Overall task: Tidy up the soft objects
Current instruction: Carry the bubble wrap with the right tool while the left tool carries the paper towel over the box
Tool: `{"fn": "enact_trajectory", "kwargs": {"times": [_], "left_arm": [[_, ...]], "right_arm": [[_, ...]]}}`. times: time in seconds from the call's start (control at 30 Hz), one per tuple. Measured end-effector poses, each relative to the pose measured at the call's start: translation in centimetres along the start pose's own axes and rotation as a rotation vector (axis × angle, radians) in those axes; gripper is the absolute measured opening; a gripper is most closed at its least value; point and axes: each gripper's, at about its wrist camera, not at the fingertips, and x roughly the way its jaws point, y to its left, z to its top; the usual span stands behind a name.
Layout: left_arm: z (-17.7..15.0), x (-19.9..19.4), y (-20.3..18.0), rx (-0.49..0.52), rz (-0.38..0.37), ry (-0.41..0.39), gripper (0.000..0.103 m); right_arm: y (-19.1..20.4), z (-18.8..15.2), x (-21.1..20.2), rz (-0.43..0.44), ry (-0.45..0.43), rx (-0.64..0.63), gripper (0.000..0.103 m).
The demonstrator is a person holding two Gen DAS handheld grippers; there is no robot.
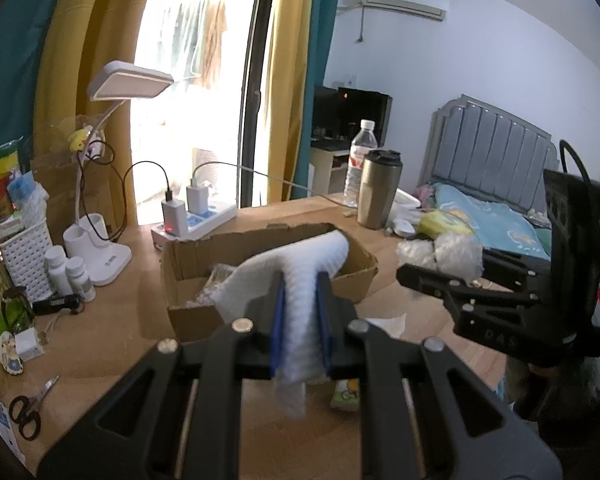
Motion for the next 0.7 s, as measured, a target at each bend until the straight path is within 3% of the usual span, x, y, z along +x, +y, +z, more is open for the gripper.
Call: {"fn": "enact_trajectory", "kwargs": {"times": [0.7], "left_arm": [[3.2,3.0,1.1,-0.005,0.026,0.005,0.015]], "right_arm": [[-1.6,2.6,2.3,0.007,0.008,-0.001,0.038]]}}
